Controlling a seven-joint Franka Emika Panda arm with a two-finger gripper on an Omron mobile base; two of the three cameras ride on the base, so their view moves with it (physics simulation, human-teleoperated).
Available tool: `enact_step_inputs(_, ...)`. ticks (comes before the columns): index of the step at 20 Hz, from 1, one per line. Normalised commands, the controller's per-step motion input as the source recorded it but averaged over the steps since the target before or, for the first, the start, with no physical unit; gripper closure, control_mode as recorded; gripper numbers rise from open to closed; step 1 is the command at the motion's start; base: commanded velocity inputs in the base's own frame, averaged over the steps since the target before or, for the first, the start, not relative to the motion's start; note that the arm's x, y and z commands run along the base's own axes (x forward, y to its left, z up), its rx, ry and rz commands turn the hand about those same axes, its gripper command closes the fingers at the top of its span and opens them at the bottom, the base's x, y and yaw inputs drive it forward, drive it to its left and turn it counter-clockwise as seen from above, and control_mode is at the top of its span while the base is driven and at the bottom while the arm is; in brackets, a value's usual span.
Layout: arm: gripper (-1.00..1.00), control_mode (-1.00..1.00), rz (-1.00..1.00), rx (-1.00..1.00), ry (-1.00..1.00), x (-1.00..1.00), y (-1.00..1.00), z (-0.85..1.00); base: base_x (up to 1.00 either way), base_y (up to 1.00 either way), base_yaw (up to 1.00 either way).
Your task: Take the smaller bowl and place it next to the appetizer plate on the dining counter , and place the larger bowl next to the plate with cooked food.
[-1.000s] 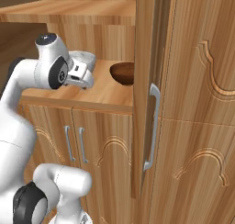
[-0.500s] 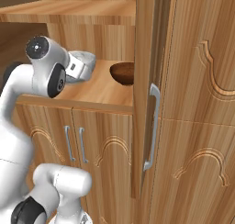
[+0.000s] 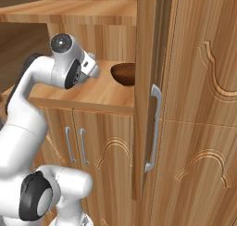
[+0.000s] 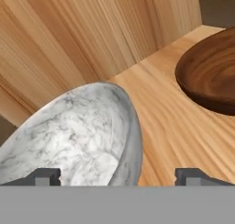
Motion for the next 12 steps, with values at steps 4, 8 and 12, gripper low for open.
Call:
enact_step_inputs(4,-1.00,-1.00,-0.04,0.00,0.20,0.52,0.00,-0.01,0.00,0.00,0.00)
enact_step_inputs(8,-1.00,-1.00,-0.08,-0.10,0.14,0.52,0.14,-0.31,0.00,0.00,0.00)
enact_step_inputs(12,-1.00,-1.00,-0.09,-0.20,0.17,0.57,0.28,-0.55,0.00,0.00,0.00)
